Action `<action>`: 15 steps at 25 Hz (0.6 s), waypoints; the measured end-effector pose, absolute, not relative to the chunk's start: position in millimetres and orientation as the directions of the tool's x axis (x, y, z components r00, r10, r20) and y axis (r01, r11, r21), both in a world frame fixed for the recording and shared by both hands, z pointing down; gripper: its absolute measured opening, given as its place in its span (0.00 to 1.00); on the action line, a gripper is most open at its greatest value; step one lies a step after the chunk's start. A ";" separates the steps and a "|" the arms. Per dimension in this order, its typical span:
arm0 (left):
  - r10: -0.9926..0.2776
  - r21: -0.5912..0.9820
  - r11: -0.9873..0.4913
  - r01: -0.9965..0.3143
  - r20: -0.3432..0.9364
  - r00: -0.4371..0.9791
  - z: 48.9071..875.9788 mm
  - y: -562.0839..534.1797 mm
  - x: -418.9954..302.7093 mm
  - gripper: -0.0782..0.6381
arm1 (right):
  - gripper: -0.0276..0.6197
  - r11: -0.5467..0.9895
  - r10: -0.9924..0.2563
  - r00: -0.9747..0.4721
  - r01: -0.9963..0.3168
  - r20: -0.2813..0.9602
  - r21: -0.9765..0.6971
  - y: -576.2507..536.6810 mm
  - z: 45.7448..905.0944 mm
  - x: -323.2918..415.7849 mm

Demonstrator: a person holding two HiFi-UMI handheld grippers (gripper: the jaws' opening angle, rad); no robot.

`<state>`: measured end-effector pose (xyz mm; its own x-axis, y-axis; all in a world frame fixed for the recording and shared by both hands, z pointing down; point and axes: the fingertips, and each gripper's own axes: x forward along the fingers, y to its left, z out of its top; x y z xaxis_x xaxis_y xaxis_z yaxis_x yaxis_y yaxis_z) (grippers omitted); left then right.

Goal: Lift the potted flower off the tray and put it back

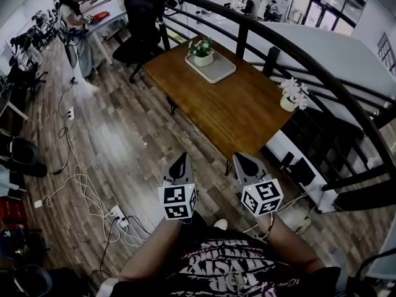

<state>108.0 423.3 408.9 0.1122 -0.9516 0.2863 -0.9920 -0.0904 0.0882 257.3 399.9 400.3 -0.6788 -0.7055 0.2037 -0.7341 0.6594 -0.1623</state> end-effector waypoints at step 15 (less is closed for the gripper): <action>-0.937 0.123 -0.131 -0.984 0.310 0.163 420.6 292.9 0.0 0.12 | 0.04 0.633 -0.720 -0.652 -0.757 0.236 -0.163 275.7 409.0 144.1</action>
<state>0.0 292.9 420.6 0.1634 -0.9366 0.3101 -0.9837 -0.1308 0.1232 144.1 275.7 409.0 -0.6525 -0.7202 0.2358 -0.7571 0.6327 -0.1626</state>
